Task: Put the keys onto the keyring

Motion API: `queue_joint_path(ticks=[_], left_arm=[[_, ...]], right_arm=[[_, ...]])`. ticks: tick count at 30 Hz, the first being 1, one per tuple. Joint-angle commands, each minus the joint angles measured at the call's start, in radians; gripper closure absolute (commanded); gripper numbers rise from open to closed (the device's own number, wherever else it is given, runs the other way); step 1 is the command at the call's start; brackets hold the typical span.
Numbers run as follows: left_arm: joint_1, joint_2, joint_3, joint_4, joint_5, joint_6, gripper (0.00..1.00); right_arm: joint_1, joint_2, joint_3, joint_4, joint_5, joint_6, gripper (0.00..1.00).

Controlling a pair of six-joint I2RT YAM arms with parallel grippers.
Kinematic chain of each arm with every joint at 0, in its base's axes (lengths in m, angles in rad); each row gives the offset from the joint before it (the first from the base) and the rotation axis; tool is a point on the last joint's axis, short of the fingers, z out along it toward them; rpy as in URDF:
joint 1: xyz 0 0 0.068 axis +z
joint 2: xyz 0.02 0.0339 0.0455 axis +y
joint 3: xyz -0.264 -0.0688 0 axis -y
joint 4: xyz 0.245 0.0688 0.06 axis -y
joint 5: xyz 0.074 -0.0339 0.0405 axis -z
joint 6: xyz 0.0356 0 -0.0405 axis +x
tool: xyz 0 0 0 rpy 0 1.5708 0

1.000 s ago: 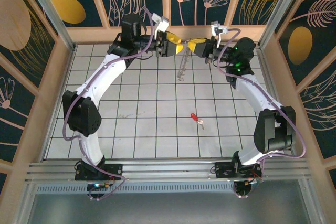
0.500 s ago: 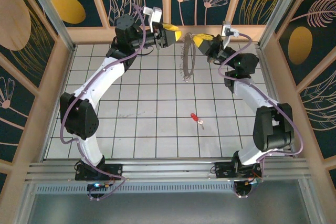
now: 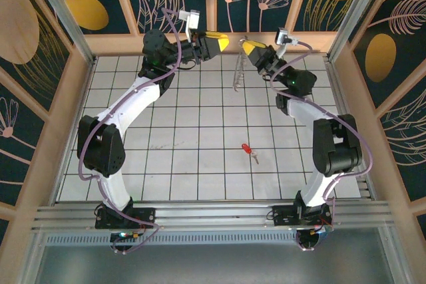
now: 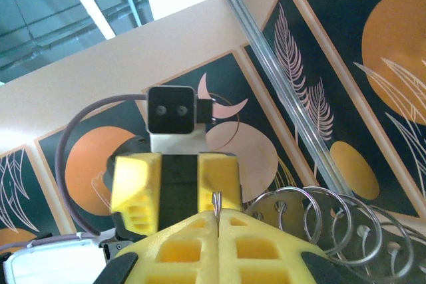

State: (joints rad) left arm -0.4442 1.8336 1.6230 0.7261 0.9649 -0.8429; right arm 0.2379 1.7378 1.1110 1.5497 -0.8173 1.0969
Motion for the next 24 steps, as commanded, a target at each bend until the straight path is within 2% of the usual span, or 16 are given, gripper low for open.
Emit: queue_joint_path(ticks=[1, 8, 24], left_arm=[[0.002, 0.005, -0.007, 0.082, 0.024, -0.038, 0.67], [0.002, 0.021, -0.015, 0.082, 0.023, -0.04, 0.71], [0.001, 0.026, -0.044, 0.093, 0.038, -0.046, 0.72]], right_arm=[[0.019, 0.01, 0.049, 0.157, 0.035, 0.034, 1.0], [0.036, 0.028, 0.062, 0.157, 0.03, 0.043, 1.0], [0.06, 0.047, 0.084, 0.153, 0.015, 0.054, 1.0]])
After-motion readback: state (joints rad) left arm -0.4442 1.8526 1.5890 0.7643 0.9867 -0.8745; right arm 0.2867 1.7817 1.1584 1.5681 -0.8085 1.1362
